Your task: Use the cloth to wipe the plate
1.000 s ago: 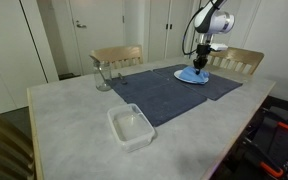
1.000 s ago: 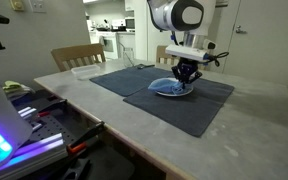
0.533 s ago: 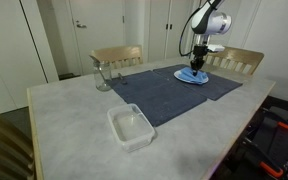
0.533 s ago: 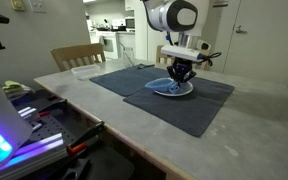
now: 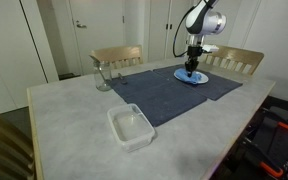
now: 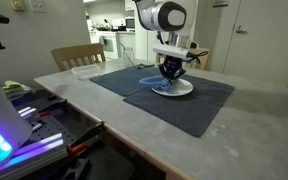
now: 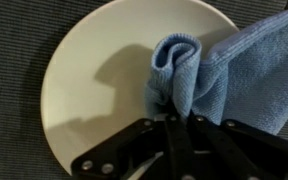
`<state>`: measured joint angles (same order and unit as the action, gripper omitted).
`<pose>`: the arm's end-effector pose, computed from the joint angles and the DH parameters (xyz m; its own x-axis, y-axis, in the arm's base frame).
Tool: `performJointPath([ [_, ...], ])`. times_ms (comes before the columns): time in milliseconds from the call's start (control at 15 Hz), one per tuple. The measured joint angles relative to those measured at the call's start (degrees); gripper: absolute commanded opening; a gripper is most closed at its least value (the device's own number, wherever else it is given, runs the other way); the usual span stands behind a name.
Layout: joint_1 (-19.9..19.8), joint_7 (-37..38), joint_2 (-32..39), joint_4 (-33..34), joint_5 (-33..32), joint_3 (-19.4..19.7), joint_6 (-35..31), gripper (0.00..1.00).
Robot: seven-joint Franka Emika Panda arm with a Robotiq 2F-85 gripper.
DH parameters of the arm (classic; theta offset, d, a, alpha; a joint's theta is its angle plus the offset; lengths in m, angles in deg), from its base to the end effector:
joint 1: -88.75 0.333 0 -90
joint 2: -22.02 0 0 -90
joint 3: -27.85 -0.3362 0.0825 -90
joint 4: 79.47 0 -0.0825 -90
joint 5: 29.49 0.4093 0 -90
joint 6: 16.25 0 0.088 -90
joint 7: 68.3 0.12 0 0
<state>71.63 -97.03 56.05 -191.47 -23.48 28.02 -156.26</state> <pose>0.6005 -0.1859 0.1436 0.9907 0.1190 -0.0666 0.1119 -0.9885 -0.1013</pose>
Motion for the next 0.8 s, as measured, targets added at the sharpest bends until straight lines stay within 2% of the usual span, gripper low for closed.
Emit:
performJointPath([
  [800,-1.5,-0.1,-0.1,-0.1,0.0,0.7,-0.9,0.02],
])
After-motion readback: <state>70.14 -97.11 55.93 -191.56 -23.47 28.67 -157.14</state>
